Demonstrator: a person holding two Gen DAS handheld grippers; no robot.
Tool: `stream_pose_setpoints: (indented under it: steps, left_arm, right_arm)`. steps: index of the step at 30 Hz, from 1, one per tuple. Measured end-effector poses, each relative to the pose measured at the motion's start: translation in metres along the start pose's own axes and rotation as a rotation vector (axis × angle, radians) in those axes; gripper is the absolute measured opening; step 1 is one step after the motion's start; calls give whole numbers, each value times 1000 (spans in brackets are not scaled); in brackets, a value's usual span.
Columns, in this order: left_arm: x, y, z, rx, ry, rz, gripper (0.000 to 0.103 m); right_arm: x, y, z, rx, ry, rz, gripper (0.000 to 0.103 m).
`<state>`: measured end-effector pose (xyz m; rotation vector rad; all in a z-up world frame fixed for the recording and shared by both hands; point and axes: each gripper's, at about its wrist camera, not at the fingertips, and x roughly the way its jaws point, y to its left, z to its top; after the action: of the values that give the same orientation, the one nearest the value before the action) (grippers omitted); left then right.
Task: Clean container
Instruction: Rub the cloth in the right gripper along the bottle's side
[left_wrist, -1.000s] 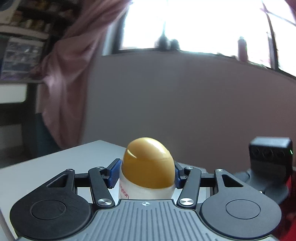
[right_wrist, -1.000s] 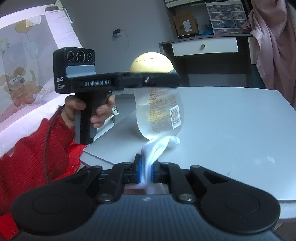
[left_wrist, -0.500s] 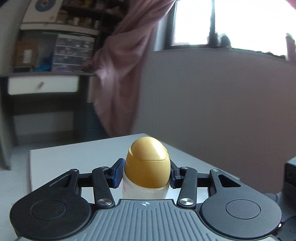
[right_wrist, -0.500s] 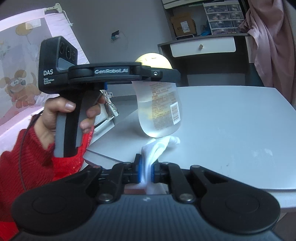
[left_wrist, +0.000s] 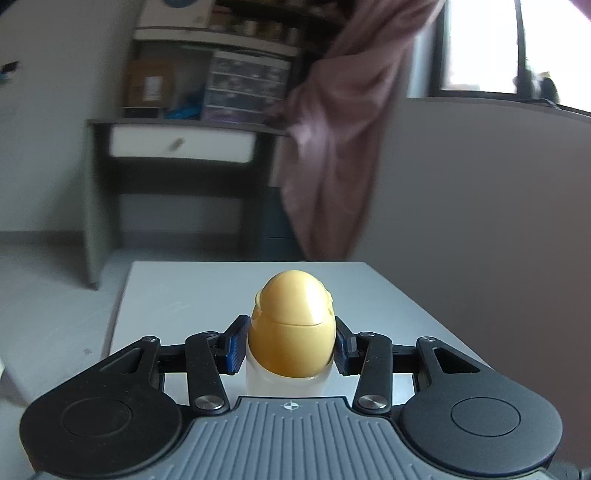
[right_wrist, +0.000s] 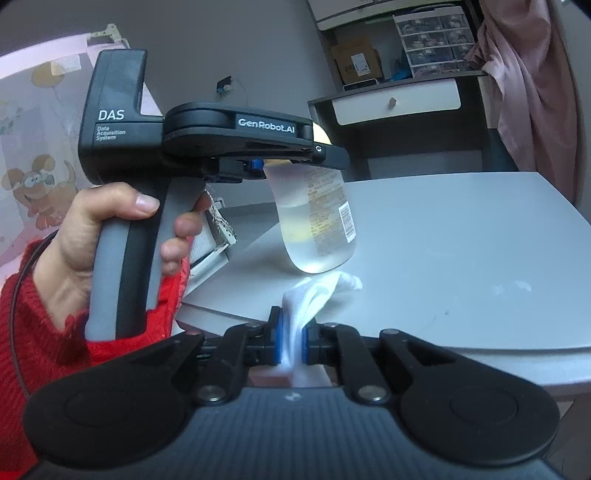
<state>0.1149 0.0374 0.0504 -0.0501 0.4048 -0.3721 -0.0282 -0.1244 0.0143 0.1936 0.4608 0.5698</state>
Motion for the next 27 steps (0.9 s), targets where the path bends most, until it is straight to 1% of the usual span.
stream_pose_setpoints:
  steps: [4, 9, 14, 18, 27]
  left_arm:
    - [0, -14, 4, -15, 4, 78, 45]
    - [-2, -25, 10, -36, 12, 151, 45]
    - [0, -32, 15, -61, 17, 207, 45]
    - [3, -37, 21, -82, 24, 247, 45]
    - [6, -49, 27, -135, 33, 347, 45]
  right_arm:
    - [-6, 3, -2, -14, -18, 2, 10]
    - [-12, 2, -2, -22, -35, -4, 10]
    - [-21, -3, -1, 1, -58, 0, 10]
    - [-27, 0, -2, -19, -76, -14, 10]
    - [-39, -3, -3, 4, -106, 4, 10]
